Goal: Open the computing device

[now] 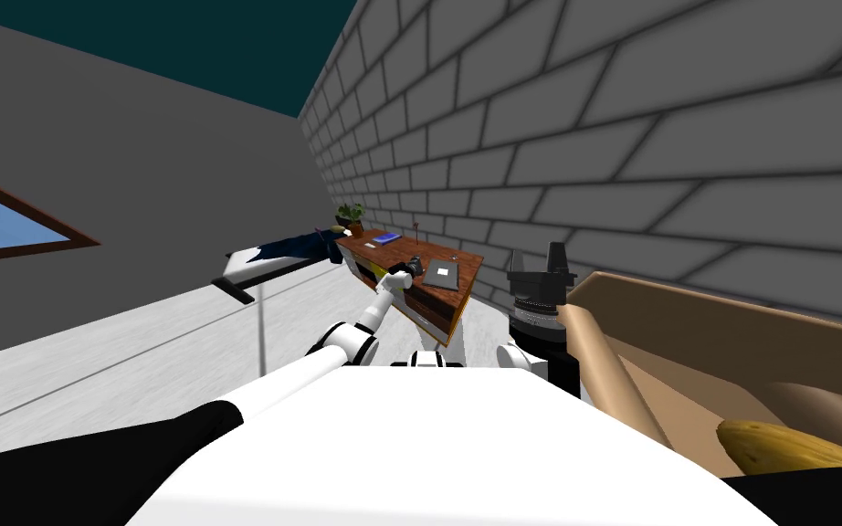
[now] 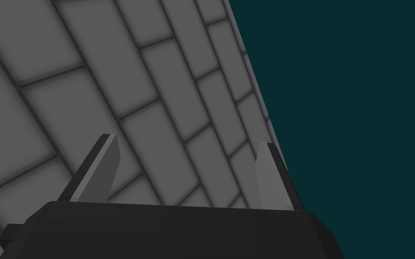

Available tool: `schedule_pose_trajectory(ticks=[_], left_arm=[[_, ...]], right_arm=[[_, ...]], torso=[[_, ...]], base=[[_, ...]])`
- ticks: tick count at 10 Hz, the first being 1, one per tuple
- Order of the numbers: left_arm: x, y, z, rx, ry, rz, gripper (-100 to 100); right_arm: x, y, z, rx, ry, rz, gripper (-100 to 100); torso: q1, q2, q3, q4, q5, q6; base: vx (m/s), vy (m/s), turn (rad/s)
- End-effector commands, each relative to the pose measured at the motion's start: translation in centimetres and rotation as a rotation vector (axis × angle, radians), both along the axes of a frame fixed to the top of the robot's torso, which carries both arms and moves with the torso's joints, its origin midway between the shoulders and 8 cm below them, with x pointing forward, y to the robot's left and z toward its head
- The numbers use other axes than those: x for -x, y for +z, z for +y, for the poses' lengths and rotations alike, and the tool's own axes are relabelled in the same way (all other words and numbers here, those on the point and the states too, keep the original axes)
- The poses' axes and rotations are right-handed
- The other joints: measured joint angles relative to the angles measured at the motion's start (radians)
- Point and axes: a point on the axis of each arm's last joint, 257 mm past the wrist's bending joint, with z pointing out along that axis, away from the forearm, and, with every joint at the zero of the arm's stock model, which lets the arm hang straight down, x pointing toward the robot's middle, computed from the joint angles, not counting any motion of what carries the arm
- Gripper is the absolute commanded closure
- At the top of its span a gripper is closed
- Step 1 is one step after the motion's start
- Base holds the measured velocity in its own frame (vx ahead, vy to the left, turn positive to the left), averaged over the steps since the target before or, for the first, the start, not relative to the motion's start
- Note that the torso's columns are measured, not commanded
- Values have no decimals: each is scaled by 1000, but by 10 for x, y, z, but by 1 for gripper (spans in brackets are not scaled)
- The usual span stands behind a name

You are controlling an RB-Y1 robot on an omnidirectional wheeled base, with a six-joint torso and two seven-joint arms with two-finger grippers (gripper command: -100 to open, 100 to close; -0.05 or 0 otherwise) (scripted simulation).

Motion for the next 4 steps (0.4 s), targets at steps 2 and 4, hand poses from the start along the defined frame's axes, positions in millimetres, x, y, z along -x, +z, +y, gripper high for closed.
schedule_pose_trajectory(ticks=[2,4], left_arm=[[0,0,0,0,0,0,0],[0,0,0,0,0,0,0]], right_arm=[[0,0,0,0,0,0,0],[0,0,0,0,0,0,0]], torso=[[0,1,0,0,0,0],[0,1,1,0,0,0]], base=[[0,0,0],[0,0,0]])
